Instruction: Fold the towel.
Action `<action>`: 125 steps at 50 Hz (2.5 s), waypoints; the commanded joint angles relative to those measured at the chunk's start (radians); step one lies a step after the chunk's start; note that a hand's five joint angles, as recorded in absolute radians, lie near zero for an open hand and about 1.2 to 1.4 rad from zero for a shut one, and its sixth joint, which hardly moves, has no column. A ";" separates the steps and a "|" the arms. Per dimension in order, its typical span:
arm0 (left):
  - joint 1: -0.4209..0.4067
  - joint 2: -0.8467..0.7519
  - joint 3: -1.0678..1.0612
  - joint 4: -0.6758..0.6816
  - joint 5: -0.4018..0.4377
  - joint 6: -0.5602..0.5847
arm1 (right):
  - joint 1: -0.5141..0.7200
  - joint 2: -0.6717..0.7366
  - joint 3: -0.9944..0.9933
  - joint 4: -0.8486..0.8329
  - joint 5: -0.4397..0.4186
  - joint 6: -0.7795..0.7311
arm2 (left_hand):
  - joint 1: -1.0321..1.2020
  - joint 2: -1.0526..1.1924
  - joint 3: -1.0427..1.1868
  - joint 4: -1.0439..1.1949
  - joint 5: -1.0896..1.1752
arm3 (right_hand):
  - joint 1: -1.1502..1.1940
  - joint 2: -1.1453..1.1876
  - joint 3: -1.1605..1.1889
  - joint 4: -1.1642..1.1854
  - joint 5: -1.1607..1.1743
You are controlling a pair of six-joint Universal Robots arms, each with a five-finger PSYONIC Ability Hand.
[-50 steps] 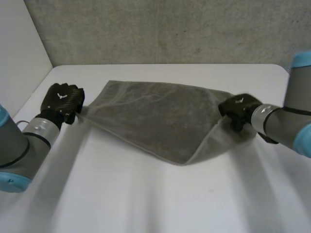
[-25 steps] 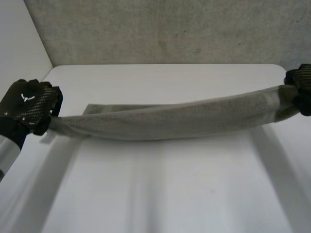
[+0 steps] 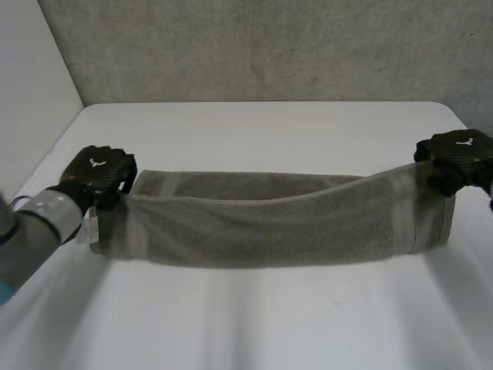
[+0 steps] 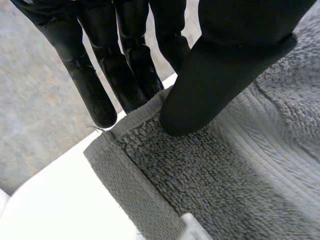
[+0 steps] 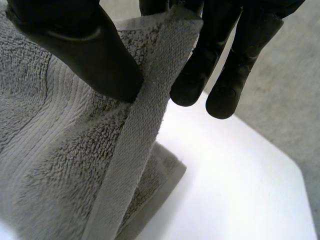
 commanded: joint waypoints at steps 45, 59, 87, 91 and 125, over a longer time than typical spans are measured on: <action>-0.160 -0.373 0.481 -0.007 -0.184 -0.014 | 0.179 0.167 -0.211 -0.301 0.336 0.103 | -1.033 -1.039 -1.038 -1.040 -0.862 | -1.149 -1.153 -1.163 -1.162 -1.162; -0.131 -0.021 0.097 0.047 -0.167 -0.207 | 0.168 -0.030 0.058 -0.160 0.304 0.044 | -1.033 -1.039 -1.038 -1.040 -0.862 | -1.062 -1.067 -1.077 -1.076 -1.076; -0.105 0.108 -0.139 0.177 -0.107 -0.273 | 0.090 0.204 0.149 -0.302 0.212 -0.094 | -1.036 -1.042 -1.041 -1.043 -0.865 | -0.757 -0.761 -0.771 -0.770 -0.770; -0.105 0.108 -0.139 0.177 -0.107 -0.273 | 0.069 0.225 0.133 -0.302 0.217 -0.098 | -1.033 -1.039 -1.038 -1.040 -0.862 | -0.388 -0.393 -0.403 -0.402 -0.402; -0.095 0.117 -0.139 0.176 -0.109 -0.273 | -0.178 0.150 0.055 -0.287 0.244 -0.179 | -1.036 -1.042 -1.041 -1.043 -0.865 | 0.073 0.069 0.059 0.060 0.060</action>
